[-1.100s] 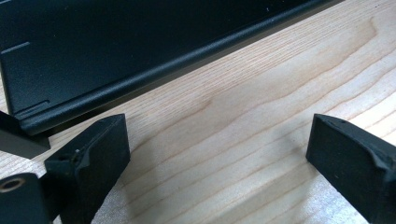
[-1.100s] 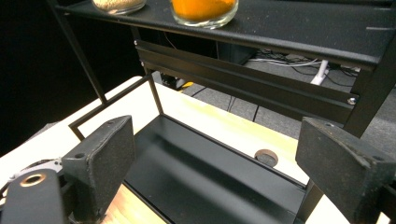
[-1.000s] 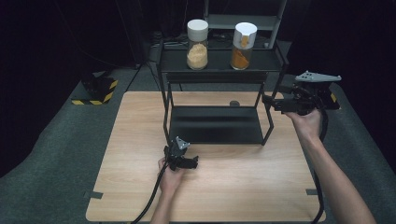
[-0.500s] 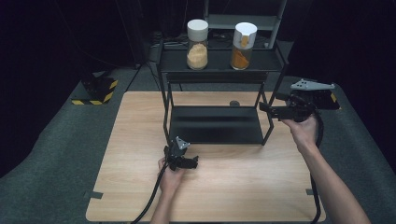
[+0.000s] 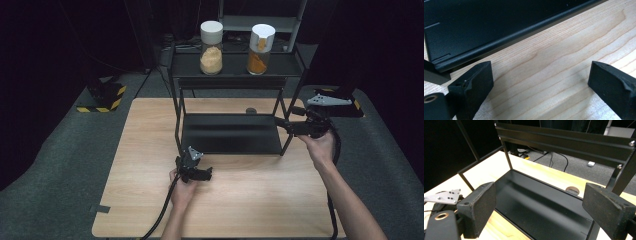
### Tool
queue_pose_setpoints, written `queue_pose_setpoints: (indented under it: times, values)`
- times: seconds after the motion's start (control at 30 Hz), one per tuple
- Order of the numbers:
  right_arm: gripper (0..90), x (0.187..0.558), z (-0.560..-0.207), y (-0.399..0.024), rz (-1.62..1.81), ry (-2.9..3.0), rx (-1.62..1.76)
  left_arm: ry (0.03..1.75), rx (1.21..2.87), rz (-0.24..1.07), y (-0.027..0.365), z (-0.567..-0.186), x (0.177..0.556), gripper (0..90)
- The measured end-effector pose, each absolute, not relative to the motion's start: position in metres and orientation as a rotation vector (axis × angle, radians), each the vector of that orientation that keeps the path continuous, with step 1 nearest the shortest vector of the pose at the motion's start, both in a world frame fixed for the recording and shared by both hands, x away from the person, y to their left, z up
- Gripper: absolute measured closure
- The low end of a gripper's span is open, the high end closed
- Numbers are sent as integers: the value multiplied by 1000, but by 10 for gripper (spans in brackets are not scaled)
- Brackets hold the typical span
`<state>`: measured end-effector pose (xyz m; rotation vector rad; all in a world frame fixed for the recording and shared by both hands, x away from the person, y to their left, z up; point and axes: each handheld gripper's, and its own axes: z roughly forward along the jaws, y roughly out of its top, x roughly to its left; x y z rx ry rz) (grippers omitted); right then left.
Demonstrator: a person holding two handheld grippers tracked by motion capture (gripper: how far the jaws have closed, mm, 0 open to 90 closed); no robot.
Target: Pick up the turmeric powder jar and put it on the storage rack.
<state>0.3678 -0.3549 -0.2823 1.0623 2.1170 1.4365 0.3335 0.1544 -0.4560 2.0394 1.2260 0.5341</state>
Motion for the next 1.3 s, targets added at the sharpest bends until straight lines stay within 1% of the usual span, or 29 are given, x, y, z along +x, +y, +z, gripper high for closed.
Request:
queue_pose_setpoints:
  times: [0.7,1.13,1.3]
  values:
    - [117,370,-306,-346,1420,2147,1086,1226,2039,534,154,-456,333,62]
    - [119,369,-331,-344,1429,2136,1120,1226,2040,534,154,-456,333,63]
    - [119,368,-335,-342,1409,2141,1116,1226,2039,534,154,-456,333,63]
